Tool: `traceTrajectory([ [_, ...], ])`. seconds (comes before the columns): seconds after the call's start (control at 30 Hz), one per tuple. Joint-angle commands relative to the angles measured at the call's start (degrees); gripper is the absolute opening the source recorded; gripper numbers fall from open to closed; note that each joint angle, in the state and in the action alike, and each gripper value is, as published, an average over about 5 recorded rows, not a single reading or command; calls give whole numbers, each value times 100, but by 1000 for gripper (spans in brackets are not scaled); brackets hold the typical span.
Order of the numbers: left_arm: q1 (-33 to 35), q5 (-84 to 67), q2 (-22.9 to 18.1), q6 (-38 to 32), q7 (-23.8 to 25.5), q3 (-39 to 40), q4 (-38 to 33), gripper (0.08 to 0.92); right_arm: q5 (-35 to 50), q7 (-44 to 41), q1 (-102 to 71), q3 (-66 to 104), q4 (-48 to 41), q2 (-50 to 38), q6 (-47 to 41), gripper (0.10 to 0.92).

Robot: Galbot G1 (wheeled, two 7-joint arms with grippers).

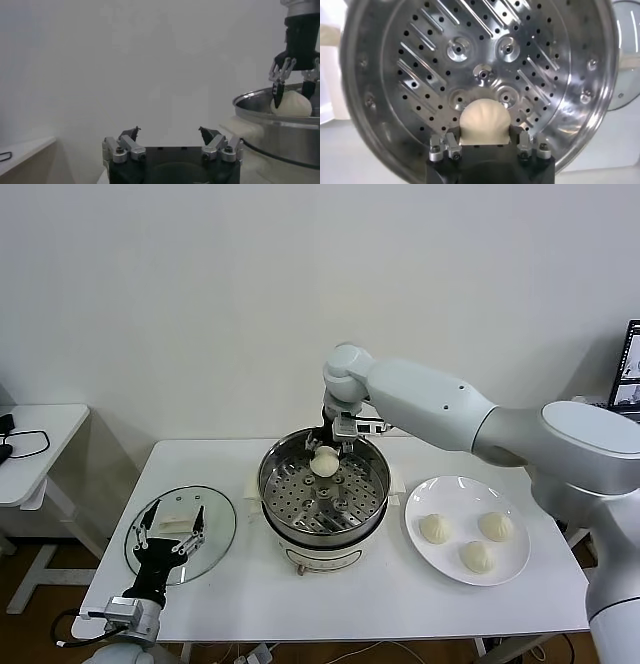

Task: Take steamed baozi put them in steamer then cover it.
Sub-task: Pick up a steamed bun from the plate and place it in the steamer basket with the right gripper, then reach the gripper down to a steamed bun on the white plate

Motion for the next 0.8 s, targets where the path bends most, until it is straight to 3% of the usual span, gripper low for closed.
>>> traceTrajectory([
  [0.03, 1, -7, -2, -9, 11, -31, 17, 823, -302, 172, -198, 132, -318, 142, 83, 710],
  [0.2, 0, -5, -9, -17, 21, -50, 35, 823, -17, 232, -107, 137, -78, 11, -63, 811],
  [0.5, 46, 4, -24, -16, 16, 2, -44, 823, 1830, -525, 1148, -102, 1396, -1478, -1070, 823],
  [0.67, 74, 12, -26, -7, 8, 20, -118, 823, 3337, -1180, 1887, -764, 2385, -2877, -2995, 823],
  [0.8, 97, 19, -34, -15, 6, 46, -171, 823, 3668, -1233, 1807, -1059, 2820, -3799, -4402, 823],
])
